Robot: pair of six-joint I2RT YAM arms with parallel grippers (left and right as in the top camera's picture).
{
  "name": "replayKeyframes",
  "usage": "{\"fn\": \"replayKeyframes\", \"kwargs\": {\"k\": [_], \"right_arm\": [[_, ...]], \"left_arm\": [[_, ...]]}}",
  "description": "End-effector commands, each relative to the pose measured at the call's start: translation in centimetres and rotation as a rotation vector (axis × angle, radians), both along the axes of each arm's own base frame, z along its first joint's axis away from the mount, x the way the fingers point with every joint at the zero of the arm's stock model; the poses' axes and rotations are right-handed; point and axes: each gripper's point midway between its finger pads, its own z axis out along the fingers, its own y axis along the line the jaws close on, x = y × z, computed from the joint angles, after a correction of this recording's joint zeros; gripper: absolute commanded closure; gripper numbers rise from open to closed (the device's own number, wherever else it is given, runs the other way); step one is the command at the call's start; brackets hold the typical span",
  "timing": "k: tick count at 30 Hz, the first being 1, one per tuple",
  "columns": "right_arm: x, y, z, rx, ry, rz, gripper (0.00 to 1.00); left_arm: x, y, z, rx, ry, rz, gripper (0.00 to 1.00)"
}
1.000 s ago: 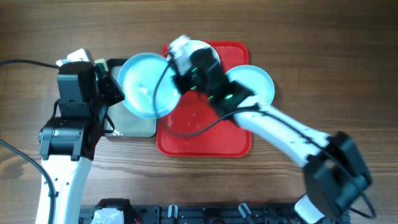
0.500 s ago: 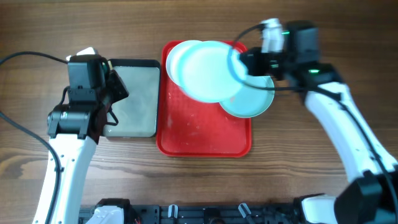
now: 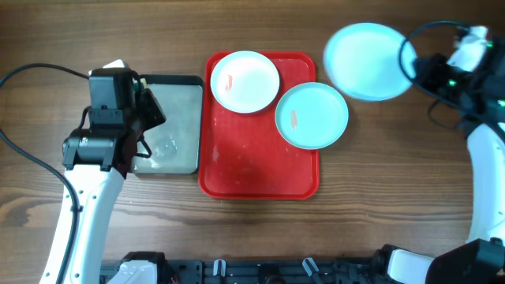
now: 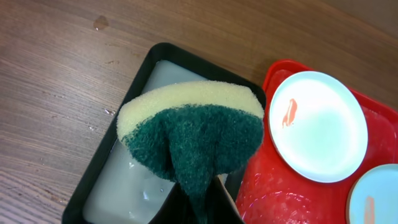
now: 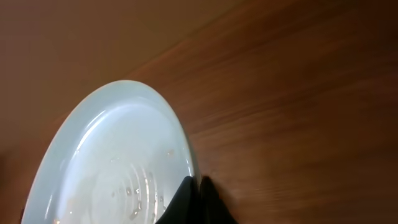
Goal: Clean dirty plates on tray and stack at the side
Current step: 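Carry the blue plate with the right gripper to the table's right side, then lower the blue plate onto the table right of the red tray, release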
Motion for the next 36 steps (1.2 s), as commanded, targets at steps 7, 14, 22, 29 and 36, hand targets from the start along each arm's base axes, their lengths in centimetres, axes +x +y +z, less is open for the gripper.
{"fn": "replayKeyframes", "kwargs": {"k": [7,14,22,29,36], "right_arm": [[-0.8,-8.1,-0.1,-0.192,0.030,-0.271,0.96],[-0.7,-8.7,-4.1,-0.180,0.146,-0.278,0.96],[-0.7,-10.0,-9.1,-0.209,0.281,-0.288,0.96],[-0.8,-9.6,-12.9,-0.186,0.371,-0.248,0.96],[-0.8,-7.6,-17.2,-0.198,0.468,-0.135,0.96]], "left_arm": [[0.0,-0.1,-0.2,-0.004,0.006,-0.015,0.96],[-0.2,-0.1,-0.4,-0.003,0.015,-0.015,0.96],[-0.4,-0.1,-0.6,-0.003,0.028,-0.015,0.96],[-0.4,-0.1,-0.6,-0.003,0.028,-0.015,0.96],[-0.4,-0.1,-0.6,-0.003,0.028,-0.015,0.96]]}}
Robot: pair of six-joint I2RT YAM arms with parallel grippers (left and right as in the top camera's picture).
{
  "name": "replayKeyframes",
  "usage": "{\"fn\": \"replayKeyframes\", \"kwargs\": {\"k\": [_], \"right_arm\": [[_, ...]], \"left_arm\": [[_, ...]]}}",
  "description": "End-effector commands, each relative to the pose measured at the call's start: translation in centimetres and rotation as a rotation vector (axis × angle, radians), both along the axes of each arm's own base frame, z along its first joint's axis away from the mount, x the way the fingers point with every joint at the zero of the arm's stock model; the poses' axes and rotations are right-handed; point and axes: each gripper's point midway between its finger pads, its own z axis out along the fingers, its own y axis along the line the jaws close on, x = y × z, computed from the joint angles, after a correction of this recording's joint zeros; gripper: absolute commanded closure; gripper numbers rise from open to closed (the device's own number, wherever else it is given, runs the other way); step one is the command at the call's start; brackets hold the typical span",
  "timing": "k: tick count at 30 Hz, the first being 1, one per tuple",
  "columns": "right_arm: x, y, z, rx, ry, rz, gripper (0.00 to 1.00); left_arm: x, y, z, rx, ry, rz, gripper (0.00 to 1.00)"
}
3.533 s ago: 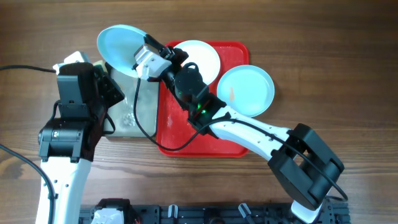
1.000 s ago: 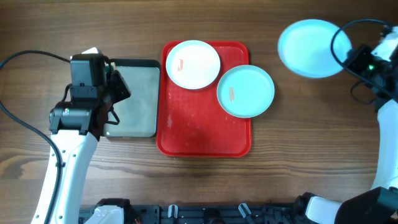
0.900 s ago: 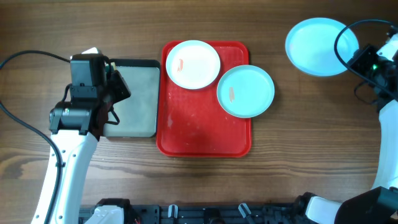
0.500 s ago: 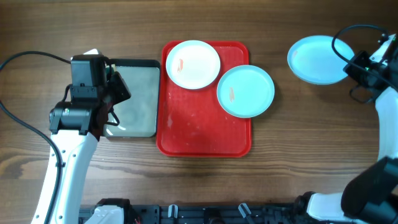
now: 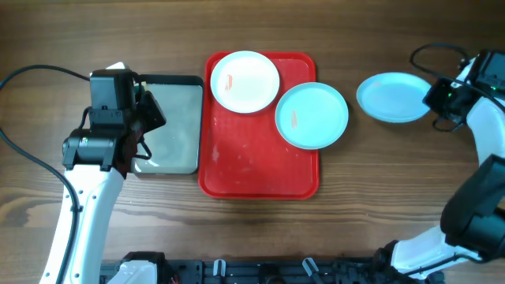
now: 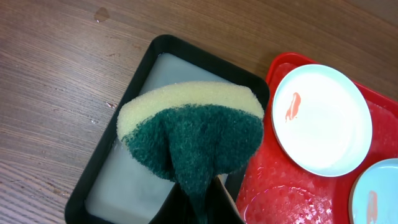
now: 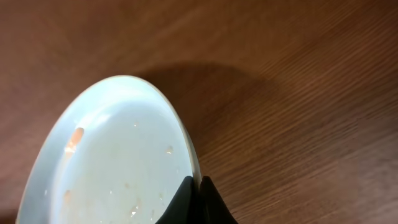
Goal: Clean dirty plates on tray and stack at the side
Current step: 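Lower the blue plate onto the table right of the red tray, release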
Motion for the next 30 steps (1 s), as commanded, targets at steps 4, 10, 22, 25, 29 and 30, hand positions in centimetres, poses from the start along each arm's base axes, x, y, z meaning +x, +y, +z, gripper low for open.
{"fn": "replayKeyframes", "kwargs": {"k": [4,10,22,25,29,30], "right_arm": [[0.5,3.3,-3.7,-0.037,0.105,0.181,0.96],[0.6,6.0,-5.6,-0.098,0.185,0.282,0.96],[0.8,9.9,-5.9,-0.102,0.204,0.401,0.96],[0.6,10.7,-6.0,-0.101,0.212,0.422,0.96],[0.7,11.2,-6.0,-0.103,0.212,0.435,0.96],[0.7,11.2,-6.0,-0.102,0.213,0.435,0.96]], "left_arm": [[0.0,-0.1,-0.2,-0.002,0.005,-0.013,0.96],[0.0,-0.1,-0.2,-0.002,0.005,-0.013,0.96],[0.0,0.0,-0.2,-0.001,0.005,-0.013,0.96],[0.0,-0.1,-0.2,-0.001,0.005,-0.013,0.96],[0.0,-0.1,-0.2,-0.001,0.005,-0.013,0.96],[0.0,-0.1,-0.2,-0.001,0.005,-0.013,0.96]]}}
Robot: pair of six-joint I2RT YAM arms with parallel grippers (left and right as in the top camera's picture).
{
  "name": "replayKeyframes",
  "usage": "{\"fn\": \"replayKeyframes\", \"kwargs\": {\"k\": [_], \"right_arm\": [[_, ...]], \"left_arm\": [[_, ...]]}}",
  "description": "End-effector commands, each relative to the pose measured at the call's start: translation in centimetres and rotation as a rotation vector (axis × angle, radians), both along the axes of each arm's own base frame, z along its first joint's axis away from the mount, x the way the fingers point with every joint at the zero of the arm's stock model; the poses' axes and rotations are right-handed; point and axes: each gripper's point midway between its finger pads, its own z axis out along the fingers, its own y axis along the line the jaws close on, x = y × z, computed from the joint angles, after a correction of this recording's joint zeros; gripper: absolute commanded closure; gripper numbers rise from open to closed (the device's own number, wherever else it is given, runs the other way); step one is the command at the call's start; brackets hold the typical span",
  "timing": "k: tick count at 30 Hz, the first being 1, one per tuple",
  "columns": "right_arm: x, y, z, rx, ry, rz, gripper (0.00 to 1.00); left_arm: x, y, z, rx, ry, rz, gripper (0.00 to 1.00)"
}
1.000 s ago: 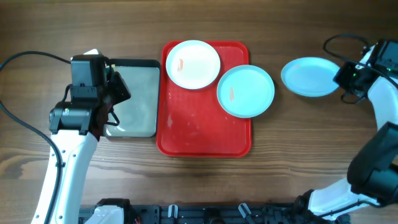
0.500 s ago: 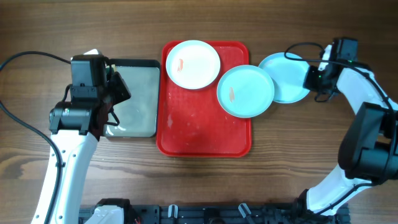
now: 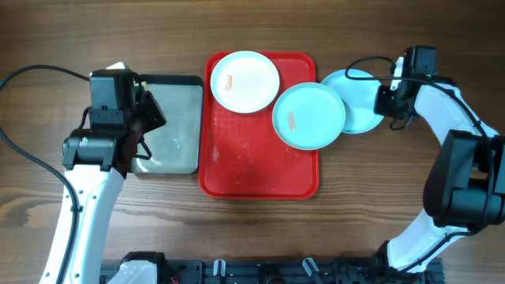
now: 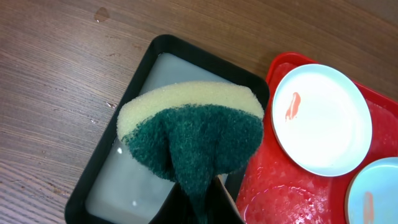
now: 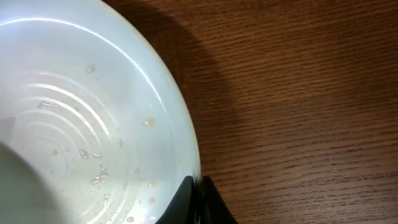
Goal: Clean dirty plates on tray and stack at the side
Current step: 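Lower the blue plate onto the table right of the red tray, release, then move the right gripper to the rim of the other blue plate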
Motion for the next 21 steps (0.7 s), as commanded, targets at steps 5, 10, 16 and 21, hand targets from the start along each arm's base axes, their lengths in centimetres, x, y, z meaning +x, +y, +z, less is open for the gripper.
{"fn": "replayKeyframes", "kwargs": {"k": [5,10,16,21], "right_arm": [[0.1,1.4,-0.3,0.012,0.009,0.053,0.78],[1.5,4.1,2.9,0.146,-0.055,0.140,0.56],[0.8,7.2,4.8,0.319,-0.043,0.202,0.53],[0.0,7.6,4.3,0.326,-0.012,0.205,0.55]], "left_arm": [[0.0,-0.1,-0.2,-0.001,0.005,-0.013,0.96],[0.0,-0.1,-0.2,-0.001,0.005,-0.013,0.96],[0.0,-0.1,-0.2,-0.001,0.005,-0.013,0.96],[0.0,-0.1,-0.2,-0.002,0.005,-0.013,0.96]]}}
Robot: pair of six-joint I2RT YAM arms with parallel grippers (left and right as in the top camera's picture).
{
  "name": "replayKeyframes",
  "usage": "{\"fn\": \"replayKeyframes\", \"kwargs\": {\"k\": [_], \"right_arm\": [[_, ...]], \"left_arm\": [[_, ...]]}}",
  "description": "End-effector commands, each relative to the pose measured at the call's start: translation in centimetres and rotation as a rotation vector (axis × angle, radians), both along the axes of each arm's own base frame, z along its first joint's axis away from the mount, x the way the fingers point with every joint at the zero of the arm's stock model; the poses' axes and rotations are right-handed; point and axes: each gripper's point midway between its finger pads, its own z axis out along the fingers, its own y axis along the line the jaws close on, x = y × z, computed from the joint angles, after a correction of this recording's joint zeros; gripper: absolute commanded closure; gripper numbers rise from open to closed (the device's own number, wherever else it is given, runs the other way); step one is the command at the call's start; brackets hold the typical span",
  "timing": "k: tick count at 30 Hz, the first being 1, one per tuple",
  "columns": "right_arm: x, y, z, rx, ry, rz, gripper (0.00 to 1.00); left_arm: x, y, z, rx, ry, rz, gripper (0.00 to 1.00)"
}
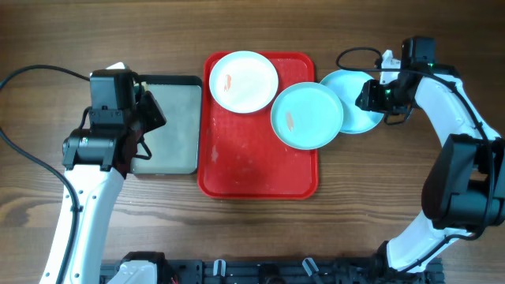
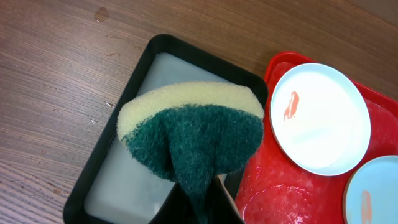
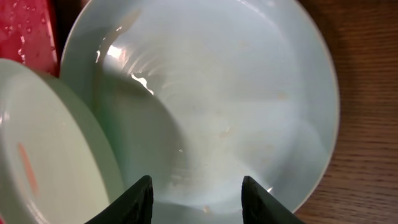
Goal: Clean dirty plates on tray and stack at the side
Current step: 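Move the right gripper to the rim of the other blue plate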
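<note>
A red tray (image 1: 256,158) holds a white plate (image 1: 243,81) with a red smear and a pale blue plate (image 1: 307,117) with an orange smear. A second pale blue plate (image 1: 361,101) lies on the wood right of the tray, its left edge under the smeared blue plate. My right gripper (image 1: 377,95) hovers open over that plate (image 3: 249,112), nothing between its fingers. My left gripper (image 2: 199,205) is shut on a yellow and green sponge (image 2: 189,134), held over the black water tray (image 1: 167,125).
The black tray (image 2: 112,168) of cloudy water sits left of the red tray (image 2: 292,186). Black cables run across the table at the far left and upper right. Bare wood lies right of the blue plates.
My right gripper has let go of the pale blue plate and now stands open above it. The smeared blue plate and white plate shifted slightly left. My left arm has not moved.
My right gripper held the clean blue plate in the air at the far right. It then held it low over the table, later beside the tray, tucked against the smeared blue plate. Now the plate lies released there. The left gripper kept holding the sponge throughout.
</note>
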Motion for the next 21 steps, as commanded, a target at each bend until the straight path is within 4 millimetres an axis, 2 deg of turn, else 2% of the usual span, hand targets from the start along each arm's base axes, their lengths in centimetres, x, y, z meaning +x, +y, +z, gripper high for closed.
{"fn": "replayKeyframes", "kwargs": {"k": [1,10,14,18,21], "right_arm": [[0.2,1.7,1.3,0.051,-0.036,0.050,0.56],[-0.5,4.9,1.1,0.050,-0.022,0.147,0.57],[-0.8,5.5,0.9,0.017,-0.011,0.169,0.59],[-1.1,6.3,0.8,0.013,-0.002,0.189,0.67],[-1.3,5.7,0.4,-0.047,0.013,0.183,0.69]], "left_arm": [[0.0,-0.1,-0.2,-0.002,0.005,-0.013,0.96],[0.0,-0.1,-0.2,-0.002,0.005,-0.013,0.96],[0.0,-0.1,-0.2,-0.001,0.005,-0.013,0.95],[0.0,-0.1,-0.2,-0.002,0.005,-0.013,0.96],[-0.1,-0.1,-0.3,-0.002,0.008,-0.013,0.96]]}}
